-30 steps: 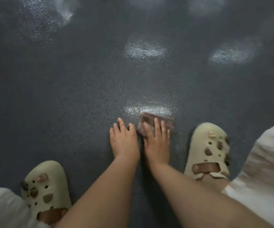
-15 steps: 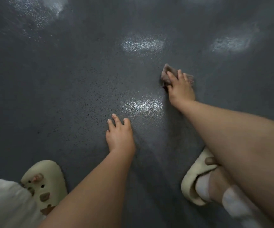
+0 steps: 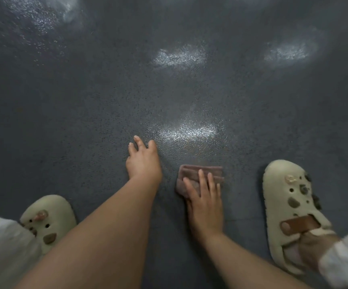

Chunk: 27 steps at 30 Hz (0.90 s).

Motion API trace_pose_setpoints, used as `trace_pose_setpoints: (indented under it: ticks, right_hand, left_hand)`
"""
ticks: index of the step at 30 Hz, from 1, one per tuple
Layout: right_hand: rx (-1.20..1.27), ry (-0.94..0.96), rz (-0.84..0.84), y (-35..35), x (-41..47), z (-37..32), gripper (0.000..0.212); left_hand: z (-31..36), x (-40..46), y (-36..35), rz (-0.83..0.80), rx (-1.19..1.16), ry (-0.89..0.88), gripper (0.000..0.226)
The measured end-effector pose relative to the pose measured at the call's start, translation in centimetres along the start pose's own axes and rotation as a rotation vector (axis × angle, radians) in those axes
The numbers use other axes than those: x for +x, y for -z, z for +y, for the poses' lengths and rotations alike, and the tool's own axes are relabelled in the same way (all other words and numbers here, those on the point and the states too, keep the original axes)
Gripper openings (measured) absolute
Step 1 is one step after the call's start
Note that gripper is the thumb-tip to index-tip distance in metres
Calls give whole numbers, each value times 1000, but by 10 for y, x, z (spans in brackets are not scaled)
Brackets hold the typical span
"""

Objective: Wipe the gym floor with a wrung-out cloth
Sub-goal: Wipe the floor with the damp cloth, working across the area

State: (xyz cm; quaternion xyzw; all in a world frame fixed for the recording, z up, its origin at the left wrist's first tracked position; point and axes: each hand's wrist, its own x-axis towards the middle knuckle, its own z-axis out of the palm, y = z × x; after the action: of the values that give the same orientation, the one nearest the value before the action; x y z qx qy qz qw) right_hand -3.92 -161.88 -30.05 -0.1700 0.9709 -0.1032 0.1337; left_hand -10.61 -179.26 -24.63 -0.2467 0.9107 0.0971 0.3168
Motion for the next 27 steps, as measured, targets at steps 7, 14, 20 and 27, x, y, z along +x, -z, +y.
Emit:
trace_pose_setpoints:
  ticks: [7,14,20,27]
  right_hand:
    - [36,72,33,33,93,36,47]
    - [24,-187,-26,89,205,83,51]
    - [76,-215,64,63,160,65,44]
    - [47,-241,137,9,20,32,41]
  left_hand:
    - [-1,2,-3,-17,-5,16,60]
    - [1,3,-1,-25,-11,36,64]
    - [2,2,-1,-15,-19,26,59]
    - [1,-1,3,-45,17,2,76]
